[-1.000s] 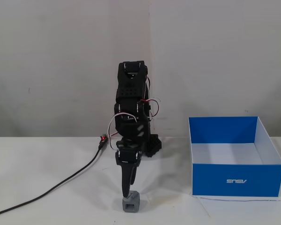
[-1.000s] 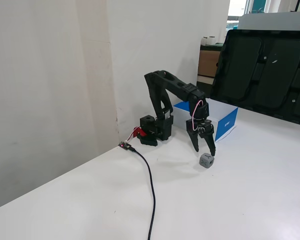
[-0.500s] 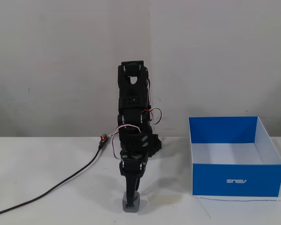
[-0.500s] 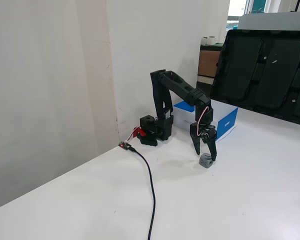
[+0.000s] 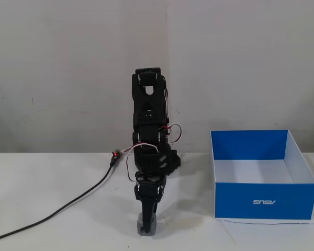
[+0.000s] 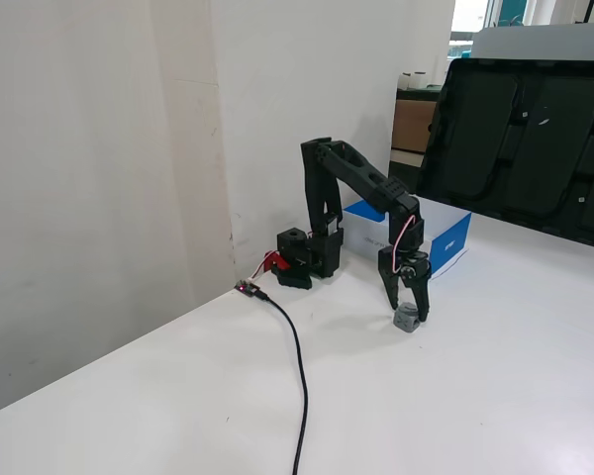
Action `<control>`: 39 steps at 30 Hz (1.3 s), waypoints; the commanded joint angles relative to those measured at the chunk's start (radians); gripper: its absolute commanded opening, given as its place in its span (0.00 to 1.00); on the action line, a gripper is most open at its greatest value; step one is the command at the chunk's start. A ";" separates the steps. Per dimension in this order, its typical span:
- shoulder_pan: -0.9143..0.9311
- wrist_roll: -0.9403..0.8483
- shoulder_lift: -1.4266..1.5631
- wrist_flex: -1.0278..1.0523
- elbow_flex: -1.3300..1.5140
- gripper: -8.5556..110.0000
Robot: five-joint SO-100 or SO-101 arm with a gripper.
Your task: Pick the gray block and keep it in the box.
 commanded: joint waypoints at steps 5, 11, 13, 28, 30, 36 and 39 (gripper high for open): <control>0.025 0.008 -0.018 -0.046 -0.072 0.20; 0.032 0.008 -0.018 -0.046 -0.080 0.14; 0.031 0.008 -0.008 -0.043 -0.084 0.13; -0.094 -0.008 0.143 0.206 -0.348 0.13; -0.129 -0.008 0.150 0.244 -0.402 0.13; -0.272 -0.018 0.179 0.325 -0.518 0.13; -0.367 -0.018 0.209 0.359 -0.555 0.14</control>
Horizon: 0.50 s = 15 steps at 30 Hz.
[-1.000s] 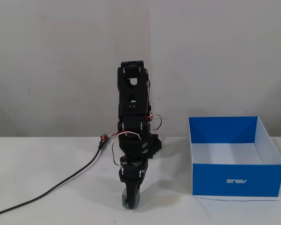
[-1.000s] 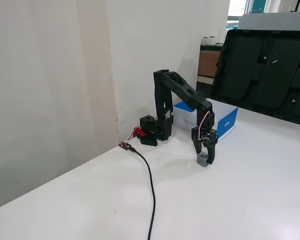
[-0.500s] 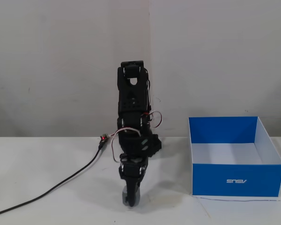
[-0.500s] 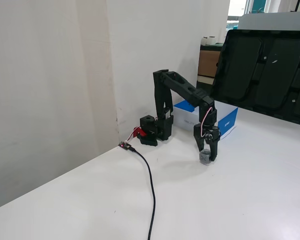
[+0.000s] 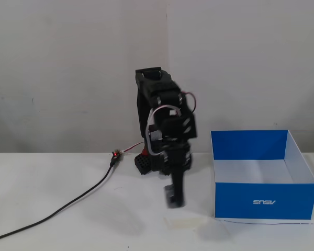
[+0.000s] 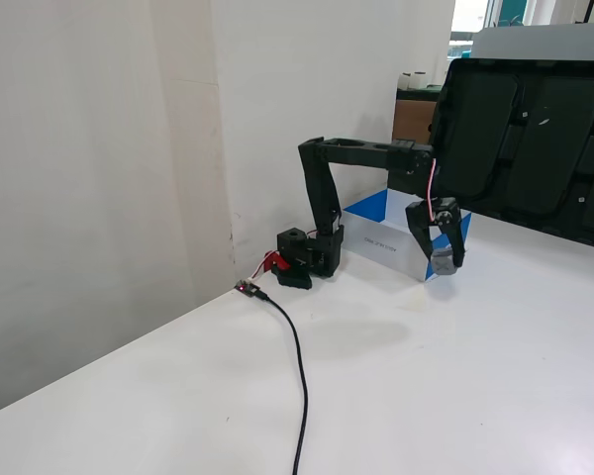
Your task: Pick the gray block and keep it in the box.
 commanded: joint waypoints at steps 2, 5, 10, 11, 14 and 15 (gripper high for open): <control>-0.176 -0.003 0.144 0.052 -0.124 0.13; -0.296 0.005 0.190 0.074 -0.127 0.13; -0.485 0.006 0.249 0.081 -0.129 0.13; -0.520 0.006 0.250 0.081 -0.129 0.13; -0.609 0.008 0.244 0.071 -0.129 0.13; -0.634 0.008 0.241 0.064 -0.129 0.14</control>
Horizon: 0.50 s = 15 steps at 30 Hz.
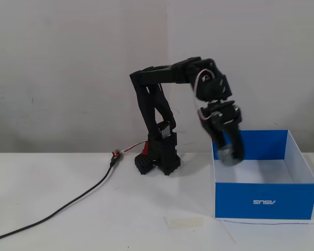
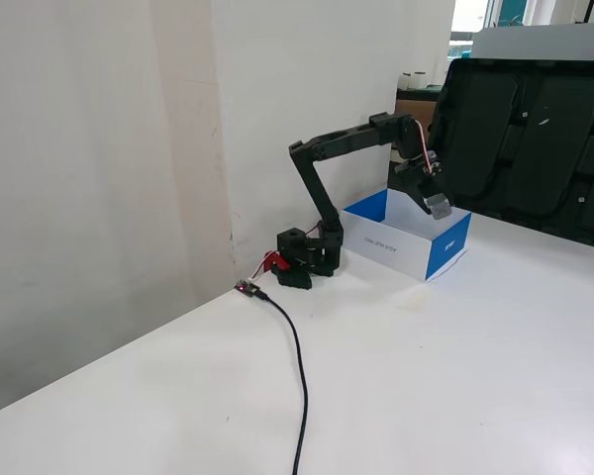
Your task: Pick the gray block and keep it in the box.
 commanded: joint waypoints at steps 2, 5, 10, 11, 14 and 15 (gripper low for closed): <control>-0.137 0.008 0.054 -0.031 -0.080 0.15; -0.189 0.008 0.038 -0.058 -0.072 0.14; -0.255 0.008 -0.002 -0.091 -0.066 0.16; -0.262 0.008 -0.009 -0.091 -0.066 0.19; -0.275 0.008 -0.035 -0.091 -0.069 0.27; -0.276 0.008 -0.041 -0.091 -0.069 0.28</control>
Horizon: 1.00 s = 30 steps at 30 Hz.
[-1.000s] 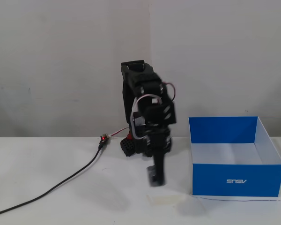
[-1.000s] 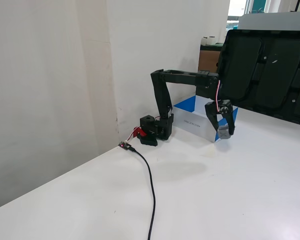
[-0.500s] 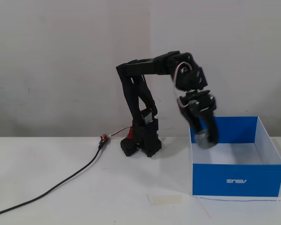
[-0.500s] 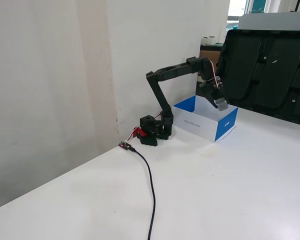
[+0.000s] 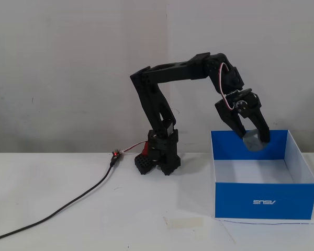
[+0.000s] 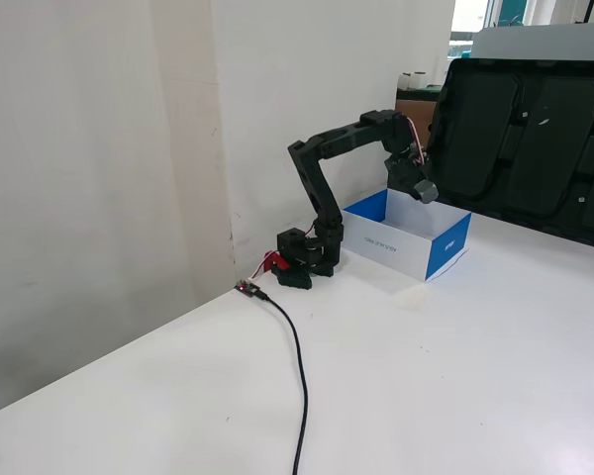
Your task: Pick the gray block and keep it in the box.
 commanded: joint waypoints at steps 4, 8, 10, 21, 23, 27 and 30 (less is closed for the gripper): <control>-0.014 0.006 -0.002 -0.018 -0.055 0.27; 0.003 -0.020 0.015 -0.002 -0.028 0.20; 0.028 -0.054 0.031 0.018 -0.014 0.15; 0.411 -0.379 0.293 0.031 0.167 0.07; 0.505 -0.430 0.336 0.023 0.193 0.07; 0.696 -0.494 0.397 -0.011 0.245 0.07; 0.848 -0.506 0.420 -0.071 0.285 0.07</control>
